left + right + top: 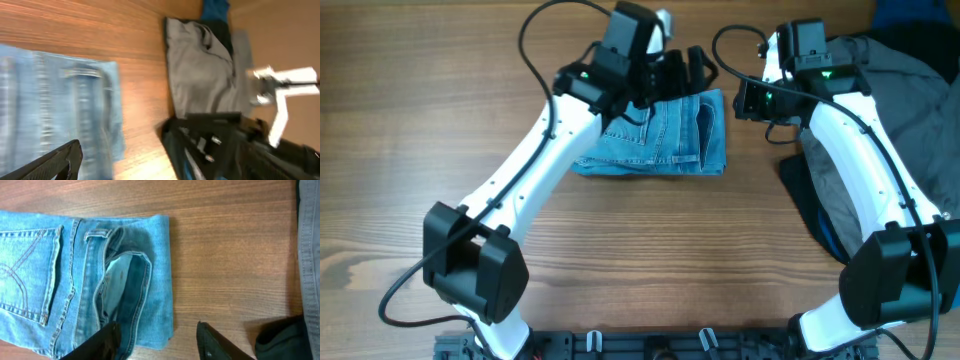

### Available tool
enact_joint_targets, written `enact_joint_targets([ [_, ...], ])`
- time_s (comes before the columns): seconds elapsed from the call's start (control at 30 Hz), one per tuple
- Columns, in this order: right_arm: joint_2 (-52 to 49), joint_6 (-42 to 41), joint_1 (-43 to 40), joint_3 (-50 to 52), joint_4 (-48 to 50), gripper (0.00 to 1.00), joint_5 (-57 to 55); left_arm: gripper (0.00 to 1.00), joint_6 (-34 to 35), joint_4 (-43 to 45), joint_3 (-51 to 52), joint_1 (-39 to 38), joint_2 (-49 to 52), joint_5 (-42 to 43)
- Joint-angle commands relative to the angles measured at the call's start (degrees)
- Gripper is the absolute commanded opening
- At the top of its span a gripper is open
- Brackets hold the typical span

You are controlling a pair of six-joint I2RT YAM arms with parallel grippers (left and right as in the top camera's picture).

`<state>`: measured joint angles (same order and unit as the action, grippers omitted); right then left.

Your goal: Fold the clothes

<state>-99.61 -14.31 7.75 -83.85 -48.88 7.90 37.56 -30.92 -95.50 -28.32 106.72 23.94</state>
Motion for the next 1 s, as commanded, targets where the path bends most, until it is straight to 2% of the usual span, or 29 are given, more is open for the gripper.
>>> enact_joint_targets([
  [0.0,0.61,2.19,0.17,-0.79,-0.09,0.54,7.87,0.98,-1.36,-3.32,-1.16,7.15,0.11,-3.21],
  [0.1,-0.13,3.82,2.27,-0.79,-0.13,0.54,16.17,1.0,-1.33,-6.01,-1.16,12.96,0.5,-11.74],
  [0.23,-4.11,3.69,6.21,-0.76,-0.74,0.59,13.33,1.0,-3.93,-5.75,-1.16,16.87,3.69,-12.07],
  [0.33,-8.96,3.54,7.85,-0.76,-1.51,0.58,13.33,1.0,-4.9,-4.15,-1.16,17.49,8.04,-12.04],
  [0.4,-11.93,1.33,8.0,-0.76,-1.53,0.5,13.07,1.0,-7.63,-2.08,-1.16,17.4,11.3,-12.07],
  [0.47,-14.8,0.63,8.0,-0.76,-1.77,0.26,12.24,1.0,-8.66,-0.48,-1.16,17.42,14.58,-12.07],
  [0.5,-15.87,0.61,8.0,-0.76,-2.05,0.18,12.0,1.0,-8.7,-0.31,-1.16,17.42,15.82,-12.17],
  [0.6,-19.08,0.68,7.98,-0.76,-3.37,0.09,10.56,1.0,-8.68,-0.57,-1.16,17.42,19.85,-13.16],
  [0.67,-20.24,-0.11,7.93,-0.76,-4.81,0.05,5.42,0.95,-8.7,-1.9,-1.16,17.42,22.18,-13.16],
  [0.73,-20.52,-2.82,7.34,-0.76,-5.81,0.04,-2.82,0.84,-8.92,-6.4,-1.16,17.42,23.85,-13.2],
  [0.8,-20.52,-2.8,6.49,-0.79,-5.31,0.04,-5.42,0.75,-8.87,-11.85,-1.16,17.49,24.13,-14.23],
  [0.97,-20.52,-0.96,2.43,-0.79,3.45,0.04,-7.48,0.76,-8.87,-32.09,-1.16,17.62,24.11,-14.45],
])
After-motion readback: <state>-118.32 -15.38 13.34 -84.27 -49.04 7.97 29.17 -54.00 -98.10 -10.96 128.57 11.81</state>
